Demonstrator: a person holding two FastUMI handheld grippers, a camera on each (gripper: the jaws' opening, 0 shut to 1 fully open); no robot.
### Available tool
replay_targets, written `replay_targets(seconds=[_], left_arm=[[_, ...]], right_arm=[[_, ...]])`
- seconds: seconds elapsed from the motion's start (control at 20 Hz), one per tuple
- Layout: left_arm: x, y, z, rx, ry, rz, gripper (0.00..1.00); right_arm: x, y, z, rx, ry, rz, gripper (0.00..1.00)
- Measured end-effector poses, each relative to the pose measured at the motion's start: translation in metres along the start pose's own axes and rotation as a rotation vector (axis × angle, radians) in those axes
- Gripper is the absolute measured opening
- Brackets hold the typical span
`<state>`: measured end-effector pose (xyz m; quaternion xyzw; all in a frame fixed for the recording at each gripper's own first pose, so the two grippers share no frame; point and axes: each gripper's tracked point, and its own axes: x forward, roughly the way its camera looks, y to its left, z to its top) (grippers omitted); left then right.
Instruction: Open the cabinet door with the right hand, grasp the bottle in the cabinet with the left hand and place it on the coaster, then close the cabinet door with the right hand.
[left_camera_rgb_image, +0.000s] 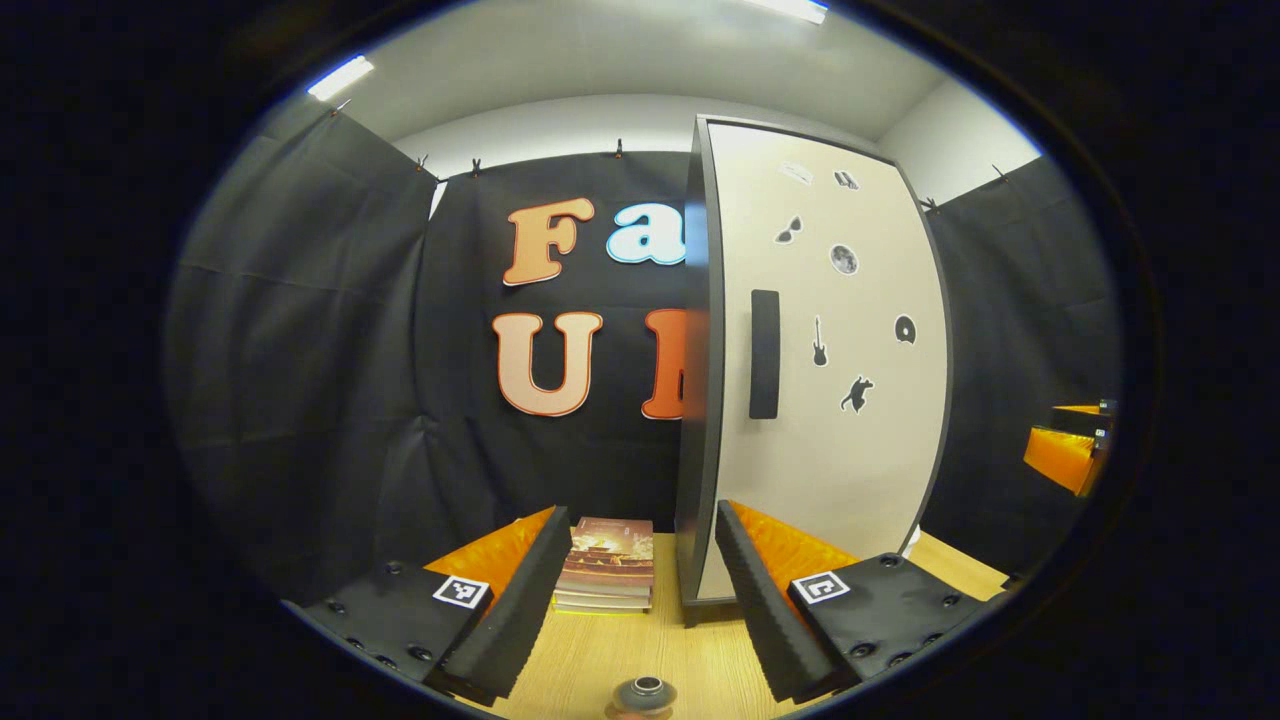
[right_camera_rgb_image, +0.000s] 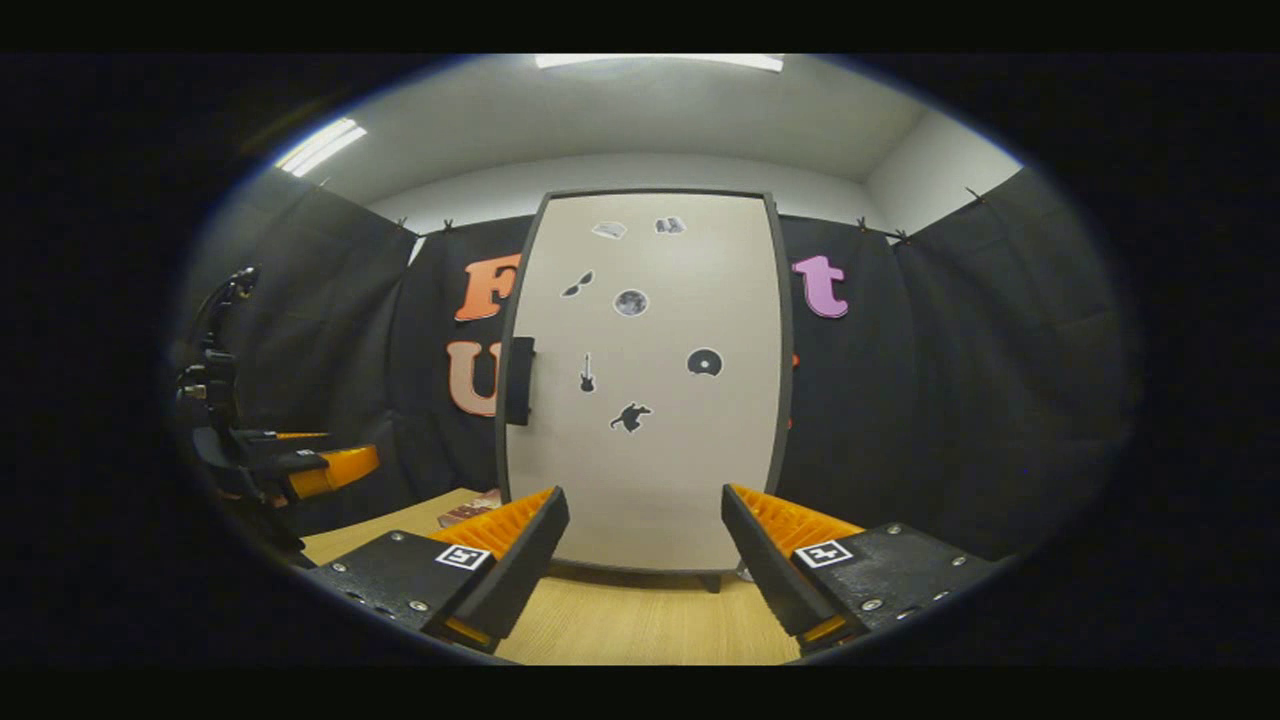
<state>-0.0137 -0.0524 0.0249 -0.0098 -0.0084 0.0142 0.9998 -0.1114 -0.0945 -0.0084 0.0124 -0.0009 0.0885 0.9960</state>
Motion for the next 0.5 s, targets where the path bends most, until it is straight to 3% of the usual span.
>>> replay_targets(seconds=[0.5], left_arm=[[-0.029, 0.002, 0.005, 0.017, 0.002, -0.021, 0.94]], right_arm=[[-0.027, 0.036, -0.003, -0.046, -0.014, 0.048, 0.95]])
